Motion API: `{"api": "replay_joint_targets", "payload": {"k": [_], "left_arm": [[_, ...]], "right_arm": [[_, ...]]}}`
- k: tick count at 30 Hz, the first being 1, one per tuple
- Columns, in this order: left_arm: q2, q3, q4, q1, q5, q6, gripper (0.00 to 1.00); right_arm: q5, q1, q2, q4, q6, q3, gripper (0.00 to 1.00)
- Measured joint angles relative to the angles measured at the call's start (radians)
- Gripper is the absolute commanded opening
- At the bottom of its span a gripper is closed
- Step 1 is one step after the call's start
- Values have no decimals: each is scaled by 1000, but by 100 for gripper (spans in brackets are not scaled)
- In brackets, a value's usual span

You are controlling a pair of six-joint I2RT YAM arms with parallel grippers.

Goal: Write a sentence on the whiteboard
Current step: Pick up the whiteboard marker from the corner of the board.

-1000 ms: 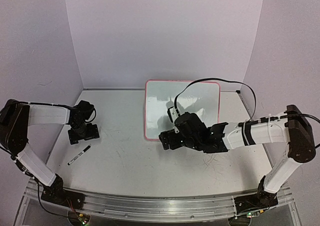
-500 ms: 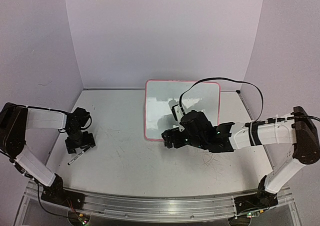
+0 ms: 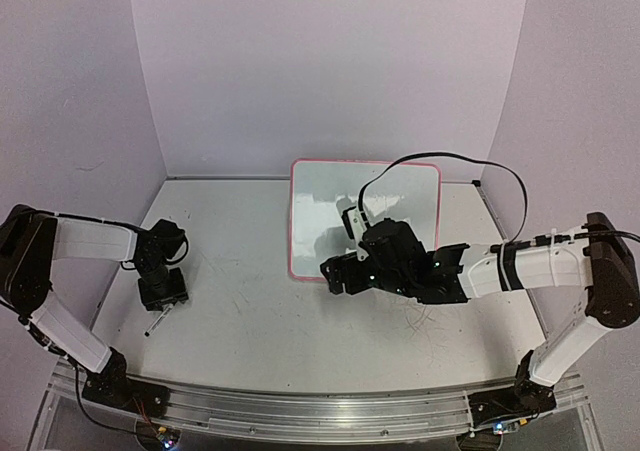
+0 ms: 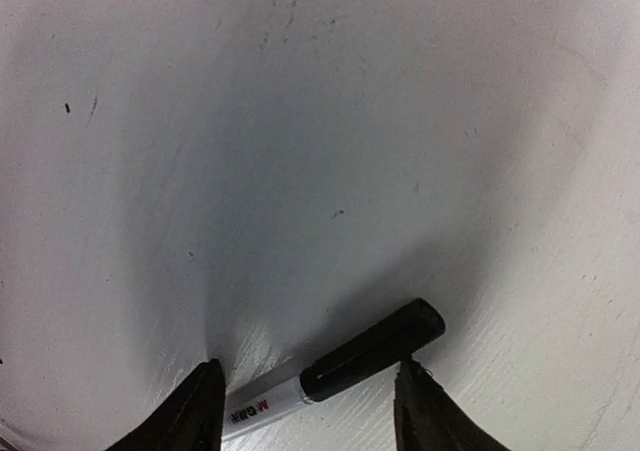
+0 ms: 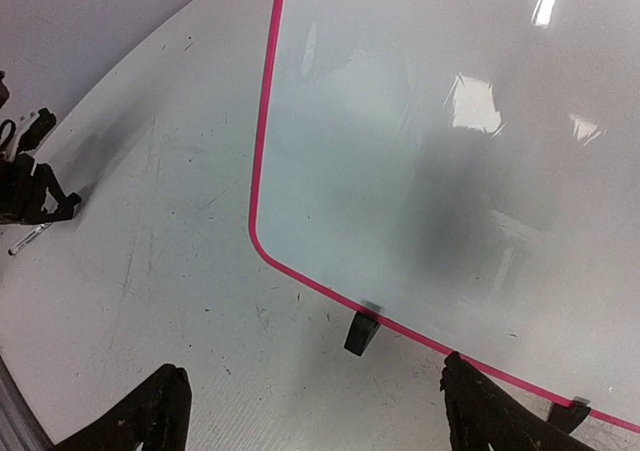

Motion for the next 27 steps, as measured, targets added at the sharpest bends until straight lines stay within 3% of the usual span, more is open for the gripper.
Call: {"api": "replay_joint_targets", "payload": {"k": [5, 13, 18, 23, 27], "left_arm": [[20, 13, 2, -14, -3, -3, 52], [41, 28, 15, -20, -6, -1, 41], [42, 25, 30, -20, 1, 7, 24], [37, 18, 40, -20, -11, 8, 20], [25, 7, 47, -20, -16, 9, 8]], "right_arm": [[-4, 0, 0, 0, 6, 0, 88], [-21, 0, 4, 1, 19, 0, 86], [-29, 0, -10, 69, 22, -37, 91], [-36, 0, -49, 113, 9, -72, 92], [-33, 0, -51, 136, -3, -72, 93]]}}
